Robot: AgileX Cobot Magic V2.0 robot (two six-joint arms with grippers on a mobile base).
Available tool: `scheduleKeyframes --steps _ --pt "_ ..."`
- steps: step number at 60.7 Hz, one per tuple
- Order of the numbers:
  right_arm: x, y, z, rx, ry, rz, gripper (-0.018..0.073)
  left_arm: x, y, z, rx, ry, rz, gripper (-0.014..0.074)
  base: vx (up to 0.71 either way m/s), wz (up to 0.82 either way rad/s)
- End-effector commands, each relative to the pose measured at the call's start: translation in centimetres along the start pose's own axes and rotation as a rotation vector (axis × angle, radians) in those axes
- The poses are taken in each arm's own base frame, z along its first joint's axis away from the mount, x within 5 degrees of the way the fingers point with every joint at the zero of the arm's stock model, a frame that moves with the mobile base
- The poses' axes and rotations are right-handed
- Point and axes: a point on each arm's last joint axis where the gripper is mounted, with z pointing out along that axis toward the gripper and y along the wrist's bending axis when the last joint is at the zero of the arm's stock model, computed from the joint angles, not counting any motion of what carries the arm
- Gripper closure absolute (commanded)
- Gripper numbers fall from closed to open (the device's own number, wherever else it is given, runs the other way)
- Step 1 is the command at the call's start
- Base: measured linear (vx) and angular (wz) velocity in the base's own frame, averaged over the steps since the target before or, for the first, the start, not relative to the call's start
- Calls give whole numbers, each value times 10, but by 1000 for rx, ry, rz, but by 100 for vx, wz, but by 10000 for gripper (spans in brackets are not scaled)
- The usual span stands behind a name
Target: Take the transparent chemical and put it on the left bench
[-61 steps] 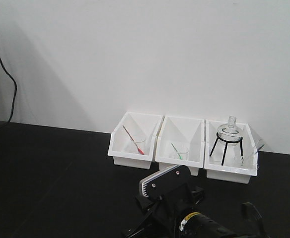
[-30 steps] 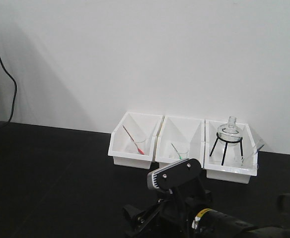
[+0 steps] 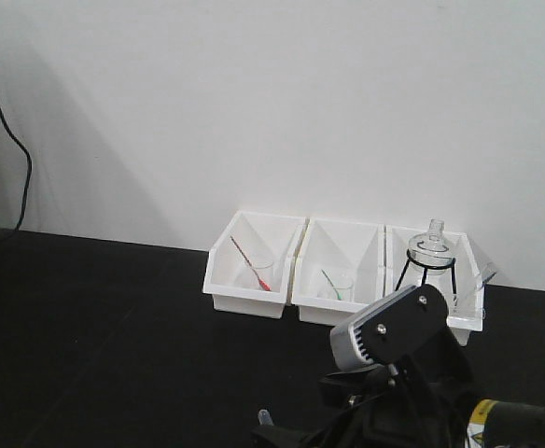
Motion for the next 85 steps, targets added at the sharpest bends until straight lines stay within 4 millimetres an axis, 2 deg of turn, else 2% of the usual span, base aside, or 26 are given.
scheduleKeyframes --steps 1,11,17,22,29,35,43,49,55,60,85 --pt "-20 0 -15 19 -126 -17 46 -3 0 -1 -2 -81 -9 600 0 0" --pt "-27 0 -32 42 -224 -46 179 -3 0 -1 -2 -81 -9 600 0 0" --pt "-21 -1 -55 83 -310 -117 302 -3 0 -1 -2 -81 -9 600 0 0" --pt "-2 -9 -76 137 -387 -92 424 -3 0 -1 -2 -81 -9 600 0 0" --pt "39 -27 -104 269 -437 -51 573 -3 0 -1 -2 -81 -9 600 0 0" --pt "78 -35 -126 398 -458 -47 569 -3 0 -1 -2 -81 -9 600 0 0" --pt "135 -38 -141 560 -451 -29 566 -3 0 -1 -2 -81 -9 600 0 0" --pt "175 -38 -141 657 -470 0 566 -3 0 -1 -2 -81 -9 600 0 0" --pt "199 -39 -139 729 -515 3 566 -3 0 -1 -2 -81 -9 600 0 0" --pt "207 -43 -132 747 -501 24 566 -3 0 -1 -2 -81 -9 600 0 0" --pt "208 -43 -132 748 -486 25 566 -3 0 -1 -2 -81 -9 600 0 0"
